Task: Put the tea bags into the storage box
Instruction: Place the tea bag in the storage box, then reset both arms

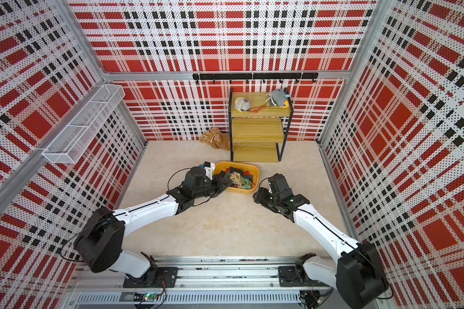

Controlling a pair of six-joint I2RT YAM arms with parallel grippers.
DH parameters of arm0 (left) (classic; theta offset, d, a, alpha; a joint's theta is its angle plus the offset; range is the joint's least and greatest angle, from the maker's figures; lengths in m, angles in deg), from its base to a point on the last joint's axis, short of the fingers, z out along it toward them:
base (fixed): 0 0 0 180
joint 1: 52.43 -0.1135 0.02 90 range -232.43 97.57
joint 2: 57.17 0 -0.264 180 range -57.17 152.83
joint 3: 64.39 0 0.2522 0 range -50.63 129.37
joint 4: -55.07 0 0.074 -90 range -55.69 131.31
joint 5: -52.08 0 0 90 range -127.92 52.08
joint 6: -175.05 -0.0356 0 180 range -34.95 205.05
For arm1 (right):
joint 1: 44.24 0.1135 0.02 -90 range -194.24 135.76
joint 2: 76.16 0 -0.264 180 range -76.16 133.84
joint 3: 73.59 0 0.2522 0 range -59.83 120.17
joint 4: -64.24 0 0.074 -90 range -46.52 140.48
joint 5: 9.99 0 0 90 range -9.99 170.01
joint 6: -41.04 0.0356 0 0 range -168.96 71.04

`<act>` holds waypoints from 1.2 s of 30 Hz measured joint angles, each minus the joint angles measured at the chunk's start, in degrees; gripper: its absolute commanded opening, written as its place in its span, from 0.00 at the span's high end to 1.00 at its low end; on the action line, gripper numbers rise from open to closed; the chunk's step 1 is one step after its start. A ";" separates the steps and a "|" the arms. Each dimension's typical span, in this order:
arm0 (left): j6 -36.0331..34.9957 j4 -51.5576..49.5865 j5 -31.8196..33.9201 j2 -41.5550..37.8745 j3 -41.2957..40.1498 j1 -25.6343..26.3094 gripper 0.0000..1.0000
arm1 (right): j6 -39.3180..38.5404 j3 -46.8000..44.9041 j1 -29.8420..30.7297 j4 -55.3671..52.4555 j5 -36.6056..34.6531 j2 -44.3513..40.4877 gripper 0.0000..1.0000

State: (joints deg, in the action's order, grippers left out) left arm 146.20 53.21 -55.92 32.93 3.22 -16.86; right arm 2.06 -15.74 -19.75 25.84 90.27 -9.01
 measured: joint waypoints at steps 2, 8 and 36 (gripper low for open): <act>-1.14 0.57 -1.29 4.31 2.80 -0.85 1.00 | -0.59 0.09 -0.85 -1.01 -0.02 -0.55 0.38; -2.36 1.18 -3.65 12.70 4.74 -1.46 1.00 | -1.77 0.11 -2.80 -2.95 0.22 -2.47 0.38; -25.44 -1.46 20.81 -27.69 -15.63 -30.40 0.01 | -6.10 0.00 -8.57 -2.95 -17.33 -7.41 0.00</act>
State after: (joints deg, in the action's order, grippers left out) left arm 120.76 51.74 -35.11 5.24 -12.41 -47.26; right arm -4.04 -15.74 -28.32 22.89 72.94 -16.42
